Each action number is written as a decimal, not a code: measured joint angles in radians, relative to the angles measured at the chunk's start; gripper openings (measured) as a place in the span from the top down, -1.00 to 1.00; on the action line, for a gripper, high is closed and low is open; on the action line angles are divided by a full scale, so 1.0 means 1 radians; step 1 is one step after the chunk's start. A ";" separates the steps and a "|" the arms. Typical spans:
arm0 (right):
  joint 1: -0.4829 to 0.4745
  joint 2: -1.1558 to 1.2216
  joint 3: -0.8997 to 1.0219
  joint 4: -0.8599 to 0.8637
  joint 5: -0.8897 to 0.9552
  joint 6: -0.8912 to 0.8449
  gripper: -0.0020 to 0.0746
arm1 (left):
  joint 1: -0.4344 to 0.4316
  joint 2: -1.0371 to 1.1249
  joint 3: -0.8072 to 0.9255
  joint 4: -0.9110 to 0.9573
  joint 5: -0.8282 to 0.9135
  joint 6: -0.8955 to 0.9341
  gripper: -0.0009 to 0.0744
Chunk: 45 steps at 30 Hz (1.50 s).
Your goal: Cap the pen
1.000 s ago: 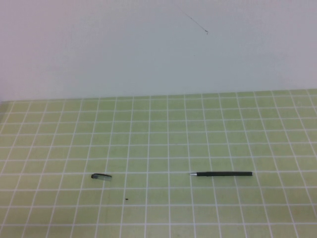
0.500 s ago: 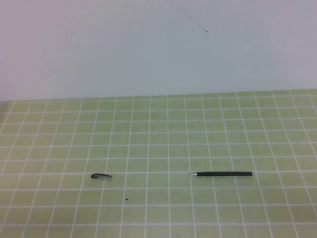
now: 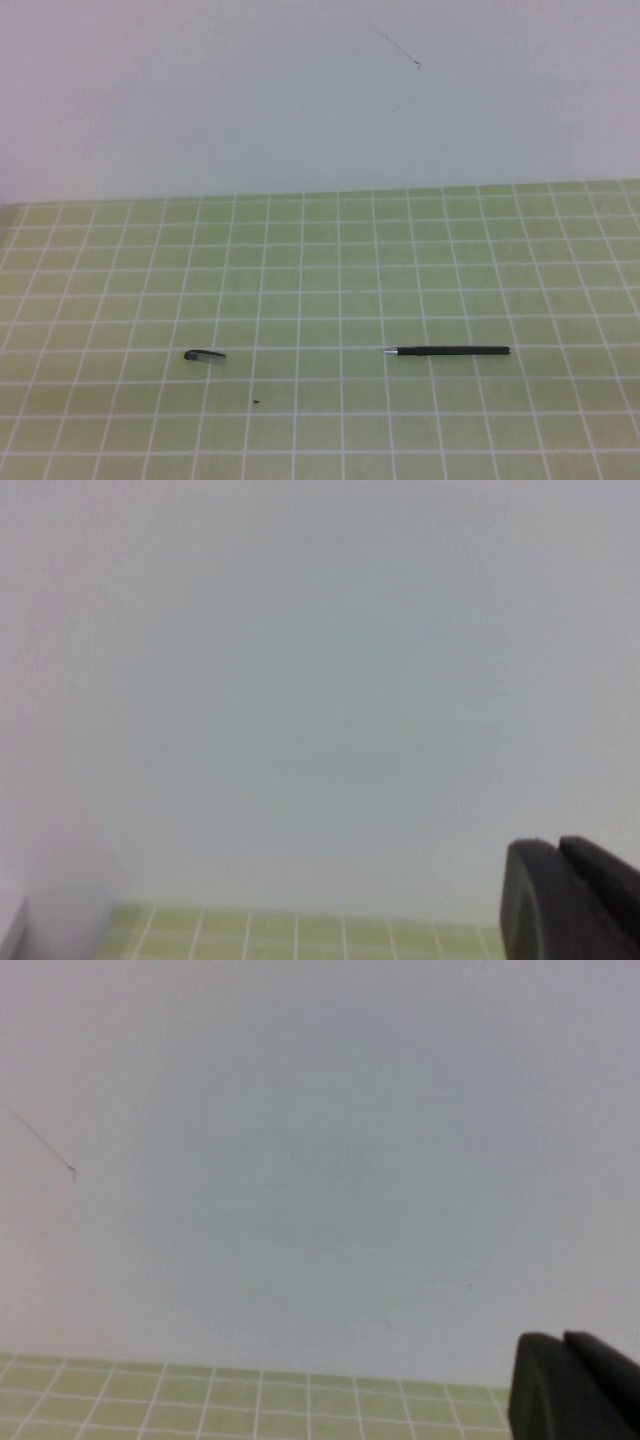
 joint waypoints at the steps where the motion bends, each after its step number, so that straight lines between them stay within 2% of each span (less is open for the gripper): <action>1: 0.000 0.000 -0.020 -0.006 0.017 -0.002 0.91 | 0.000 0.002 -0.019 0.000 0.002 0.000 0.97; 5: 0.000 0.034 -0.110 -0.007 0.098 -0.004 0.91 | 0.000 0.002 -0.076 -0.064 -0.008 -0.028 0.97; 9: 0.000 0.136 -0.232 -0.007 0.181 -0.010 0.91 | 0.000 0.002 -0.078 -0.052 -0.082 -0.016 0.97; 15: 0.000 0.355 -0.428 0.069 0.336 -0.133 0.91 | 0.000 0.007 -0.088 -0.044 -0.058 -0.015 0.97; 19: 0.000 0.512 -0.554 0.276 0.477 -0.407 0.91 | 0.000 0.066 -0.170 -0.044 0.120 -0.013 0.97; 23: 0.000 0.667 -0.645 0.540 0.621 -0.701 0.91 | 0.000 0.184 -0.290 -0.044 0.296 0.070 0.97; 26: 0.000 0.784 -0.697 0.648 0.738 -0.855 0.91 | 0.000 0.306 -0.373 -0.057 0.379 0.147 0.97; 30: 0.014 0.924 -0.771 0.687 0.928 -0.994 0.91 | 0.000 0.459 -0.470 -0.113 0.466 0.229 0.97; 34: 0.077 1.074 -0.854 0.683 1.036 -1.077 0.91 | 0.000 0.606 -0.549 -0.217 0.550 0.365 0.97; 38: 0.177 1.230 -0.934 0.647 1.043 -1.097 0.91 | 0.000 0.746 -0.566 -0.334 0.602 0.472 0.98; 45: 0.341 1.512 -1.067 0.504 1.039 -1.164 0.91 | 0.000 0.917 -0.566 -0.351 0.632 0.519 0.97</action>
